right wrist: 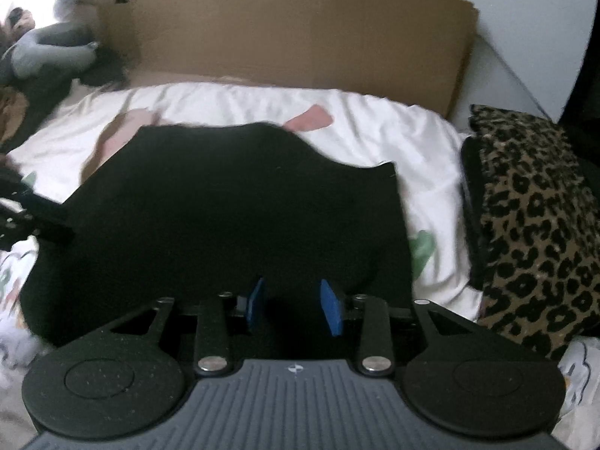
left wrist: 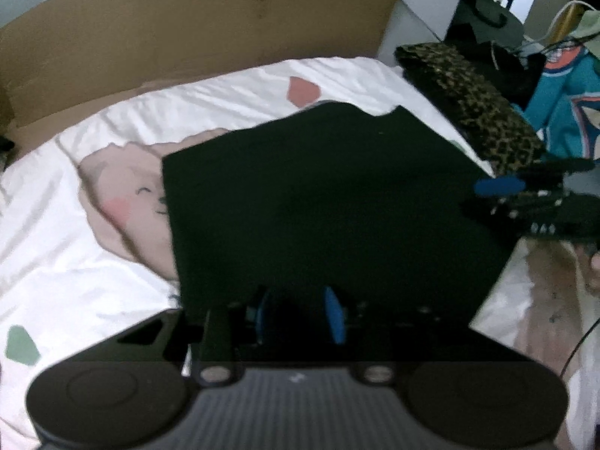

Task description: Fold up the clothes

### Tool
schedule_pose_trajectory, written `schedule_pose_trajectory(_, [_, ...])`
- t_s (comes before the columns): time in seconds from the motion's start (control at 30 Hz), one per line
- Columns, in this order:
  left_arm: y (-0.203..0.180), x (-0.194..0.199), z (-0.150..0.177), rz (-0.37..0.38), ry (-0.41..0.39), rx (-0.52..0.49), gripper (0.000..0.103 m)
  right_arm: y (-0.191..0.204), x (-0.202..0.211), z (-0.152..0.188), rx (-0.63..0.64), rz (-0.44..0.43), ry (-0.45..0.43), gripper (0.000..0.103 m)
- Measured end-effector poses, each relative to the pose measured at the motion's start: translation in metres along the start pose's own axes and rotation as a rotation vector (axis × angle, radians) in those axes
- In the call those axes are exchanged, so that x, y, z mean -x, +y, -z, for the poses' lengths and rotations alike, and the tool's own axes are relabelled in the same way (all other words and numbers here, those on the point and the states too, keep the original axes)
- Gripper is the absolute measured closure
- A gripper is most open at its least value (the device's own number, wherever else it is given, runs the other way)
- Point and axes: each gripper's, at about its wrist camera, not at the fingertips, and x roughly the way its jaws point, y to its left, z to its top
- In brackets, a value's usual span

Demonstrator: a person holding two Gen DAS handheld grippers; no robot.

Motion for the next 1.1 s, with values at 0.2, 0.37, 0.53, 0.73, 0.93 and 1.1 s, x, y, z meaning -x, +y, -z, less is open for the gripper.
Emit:
schedule_pose_trajectory(0.2, [-0.019,-0.006,0.016,0.056,0.045,-0.058,0.065,0.016,0.003,0.017,0.015,-0.040,0.035,0.057])
schedule_pose_trajectory(0.37, [-0.015,-0.009,0.037,0.055,0.109,-0.079,0.061,0.014,0.004,0.037,0.038,-0.018,0.074,0.057])
schedule_pose_trajectory(0.53, [-0.004,-0.003,0.050,0.045,0.137,-0.082,0.058,-0.006,0.006,0.048,0.007,0.041,0.103,0.055])
schedule_pose_trajectory(0.73, [0.011,0.001,0.057,0.057,0.197,-0.022,0.057,-0.025,0.012,0.053,-0.059,0.059,0.104,0.056])
schedule_pose_trajectory(0.93, [0.026,0.013,0.063,0.044,0.232,0.043,0.061,-0.034,0.024,0.056,-0.117,0.111,0.111,0.056])
schedule_pose_trajectory(1.1, [0.028,0.015,0.056,0.119,0.213,0.118,0.058,-0.050,0.035,0.064,-0.325,0.036,0.103,0.055])
